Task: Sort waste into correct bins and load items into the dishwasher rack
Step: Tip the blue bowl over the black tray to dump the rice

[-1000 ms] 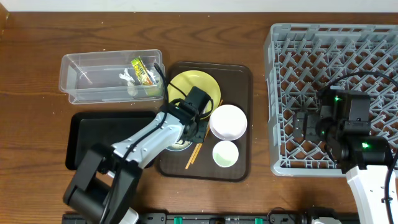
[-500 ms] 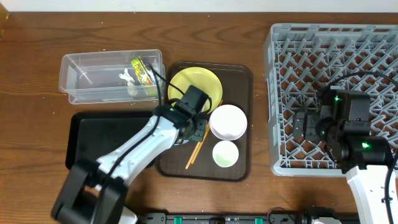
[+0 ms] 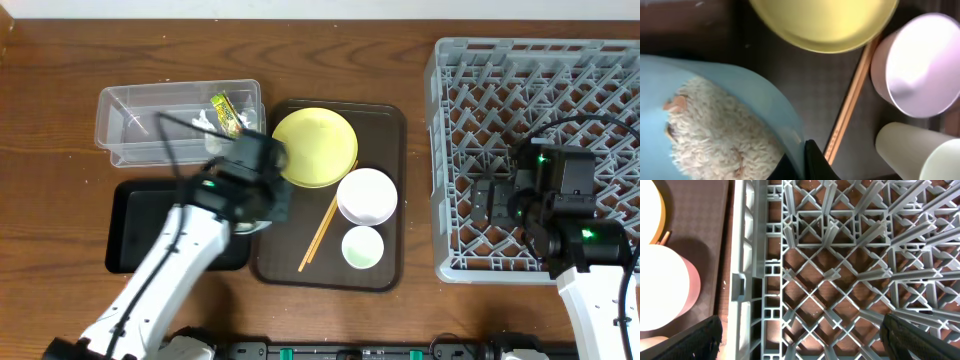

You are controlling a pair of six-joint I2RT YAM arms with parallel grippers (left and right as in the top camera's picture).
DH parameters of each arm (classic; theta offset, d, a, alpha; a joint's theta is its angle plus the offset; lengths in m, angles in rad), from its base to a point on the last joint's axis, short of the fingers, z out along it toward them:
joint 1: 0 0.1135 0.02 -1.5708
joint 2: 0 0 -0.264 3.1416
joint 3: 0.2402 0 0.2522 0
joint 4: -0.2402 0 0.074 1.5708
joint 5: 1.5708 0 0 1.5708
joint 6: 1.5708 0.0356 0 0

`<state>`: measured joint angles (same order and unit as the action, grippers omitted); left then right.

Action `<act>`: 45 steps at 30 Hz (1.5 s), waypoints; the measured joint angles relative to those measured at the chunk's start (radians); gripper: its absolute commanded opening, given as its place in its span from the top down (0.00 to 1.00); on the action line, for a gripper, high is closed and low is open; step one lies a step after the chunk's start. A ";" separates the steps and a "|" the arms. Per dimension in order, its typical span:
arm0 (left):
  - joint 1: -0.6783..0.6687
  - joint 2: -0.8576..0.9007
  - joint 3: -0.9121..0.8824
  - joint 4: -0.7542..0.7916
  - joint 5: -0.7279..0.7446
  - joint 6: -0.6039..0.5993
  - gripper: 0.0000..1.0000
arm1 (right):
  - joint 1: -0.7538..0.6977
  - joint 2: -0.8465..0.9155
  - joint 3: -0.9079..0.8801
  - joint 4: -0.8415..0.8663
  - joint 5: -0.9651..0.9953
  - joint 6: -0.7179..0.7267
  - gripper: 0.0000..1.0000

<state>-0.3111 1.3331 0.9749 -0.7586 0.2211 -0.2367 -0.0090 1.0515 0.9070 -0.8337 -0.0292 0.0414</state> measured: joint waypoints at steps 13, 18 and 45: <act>0.554 0.095 -0.005 -0.077 0.634 0.289 0.94 | 0.000 0.000 0.000 0.000 0.000 0.000 0.01; 0.678 0.204 -0.013 -0.139 0.809 0.360 0.94 | 0.000 0.000 0.000 0.000 0.000 0.000 0.01; 0.942 0.408 -0.017 -0.386 1.292 0.443 0.94 | 0.000 0.000 0.000 -0.005 0.000 0.000 0.01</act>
<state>0.6308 1.7412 0.9577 -1.1446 1.5131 0.2058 -0.0093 1.0515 0.9070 -0.8383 -0.0292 0.0414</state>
